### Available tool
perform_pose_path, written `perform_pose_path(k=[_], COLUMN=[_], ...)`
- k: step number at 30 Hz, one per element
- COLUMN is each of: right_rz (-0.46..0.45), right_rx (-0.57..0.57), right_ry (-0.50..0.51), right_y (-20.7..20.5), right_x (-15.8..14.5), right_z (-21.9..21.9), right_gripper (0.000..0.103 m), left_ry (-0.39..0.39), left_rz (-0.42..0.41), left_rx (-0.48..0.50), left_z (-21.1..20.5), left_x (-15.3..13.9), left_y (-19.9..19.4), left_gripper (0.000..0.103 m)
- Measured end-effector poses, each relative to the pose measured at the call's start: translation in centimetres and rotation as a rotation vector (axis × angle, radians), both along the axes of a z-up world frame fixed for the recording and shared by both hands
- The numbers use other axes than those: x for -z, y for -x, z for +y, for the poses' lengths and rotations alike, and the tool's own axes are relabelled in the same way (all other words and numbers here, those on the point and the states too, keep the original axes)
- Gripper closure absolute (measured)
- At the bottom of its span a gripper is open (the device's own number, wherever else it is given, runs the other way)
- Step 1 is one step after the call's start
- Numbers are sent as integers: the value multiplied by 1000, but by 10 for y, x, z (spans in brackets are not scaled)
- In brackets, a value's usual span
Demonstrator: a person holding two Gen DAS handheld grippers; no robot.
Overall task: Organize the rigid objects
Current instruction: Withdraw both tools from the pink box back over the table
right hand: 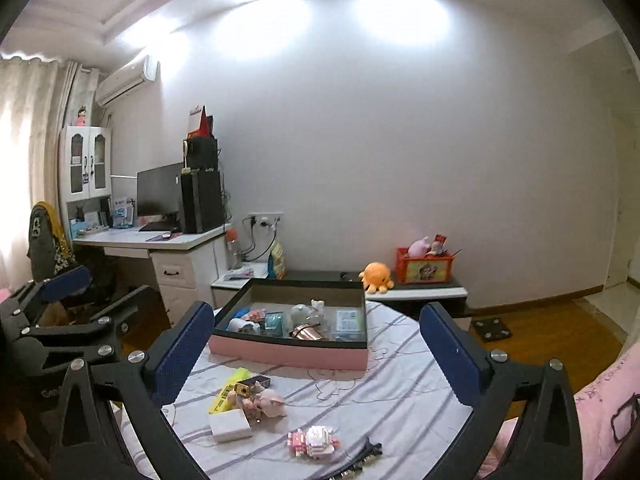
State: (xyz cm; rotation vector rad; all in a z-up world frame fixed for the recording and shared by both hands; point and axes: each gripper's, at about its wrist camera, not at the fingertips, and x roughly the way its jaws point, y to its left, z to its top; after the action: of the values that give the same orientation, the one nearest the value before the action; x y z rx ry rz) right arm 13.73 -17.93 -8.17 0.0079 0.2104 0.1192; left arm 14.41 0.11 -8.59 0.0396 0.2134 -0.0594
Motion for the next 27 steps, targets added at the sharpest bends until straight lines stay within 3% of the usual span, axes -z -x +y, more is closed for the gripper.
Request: perform_pose_path(k=[4, 11, 27], right_rz=[-10, -35, 0], right_rx=[-3, 33, 56], right_ry=[-36, -2, 8], right_y=[13, 29, 31], right_x=[2, 1, 8], right_z=[-3, -2, -1], right_gripper=[0, 0, 0], left_ry=[-5, -27, -46], left_rz=[-38, -57, -16], left_rx=[-8, -23, -24], left_z=[-2, -8, -16], left_x=[-3, 1, 13], left_y=[16, 25, 16], left_gripper=[0, 0, 0])
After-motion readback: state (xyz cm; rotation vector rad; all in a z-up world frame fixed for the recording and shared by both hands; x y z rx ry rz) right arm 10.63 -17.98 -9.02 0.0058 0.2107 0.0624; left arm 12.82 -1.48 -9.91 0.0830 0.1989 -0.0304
